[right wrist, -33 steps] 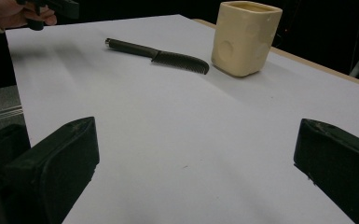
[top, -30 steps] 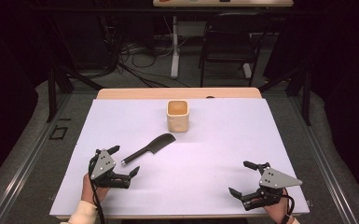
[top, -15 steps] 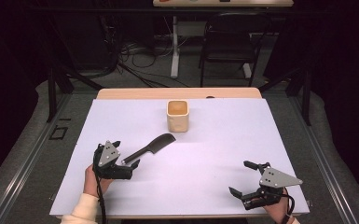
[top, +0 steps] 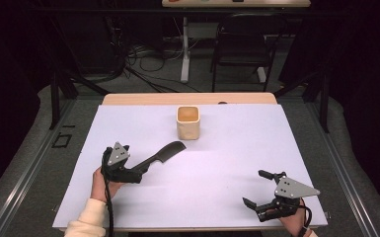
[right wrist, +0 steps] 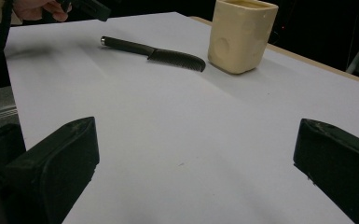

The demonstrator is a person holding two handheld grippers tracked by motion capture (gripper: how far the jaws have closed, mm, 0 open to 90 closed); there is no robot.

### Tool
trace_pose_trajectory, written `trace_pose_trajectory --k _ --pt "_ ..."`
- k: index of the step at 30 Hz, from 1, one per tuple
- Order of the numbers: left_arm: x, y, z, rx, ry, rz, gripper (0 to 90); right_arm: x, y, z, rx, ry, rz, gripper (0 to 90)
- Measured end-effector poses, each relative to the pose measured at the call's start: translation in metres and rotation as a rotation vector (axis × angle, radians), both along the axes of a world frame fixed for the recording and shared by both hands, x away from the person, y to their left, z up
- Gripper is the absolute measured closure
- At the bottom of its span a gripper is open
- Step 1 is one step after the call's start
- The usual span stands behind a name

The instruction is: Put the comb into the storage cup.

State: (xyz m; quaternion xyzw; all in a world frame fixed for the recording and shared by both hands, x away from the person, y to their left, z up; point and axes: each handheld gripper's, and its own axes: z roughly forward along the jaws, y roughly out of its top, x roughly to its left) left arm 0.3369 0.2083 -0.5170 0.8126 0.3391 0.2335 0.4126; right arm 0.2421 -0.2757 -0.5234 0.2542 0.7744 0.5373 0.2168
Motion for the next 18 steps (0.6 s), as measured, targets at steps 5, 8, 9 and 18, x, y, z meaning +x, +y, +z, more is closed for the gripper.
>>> trace_pose_trajectory --k 5,8,9,18 --pt "0.008 0.000 -0.001 0.013 0.025 0.002 0.0 0.000 0.000 0.000 0.000 0.003 0.000 0.0" --pt "0.011 -0.001 -0.002 0.025 0.041 -0.003 0.0 0.000 0.000 0.000 -0.005 0.003 0.000 0.0" --pt "0.012 -0.001 -0.002 0.031 0.040 -0.005 0.0 0.000 0.000 0.000 -0.005 0.003 0.000 0.0" --pt "0.027 -0.009 0.004 0.116 0.100 -0.030 0.0 0.001 0.000 -0.001 -0.007 0.009 -0.004 0.0"
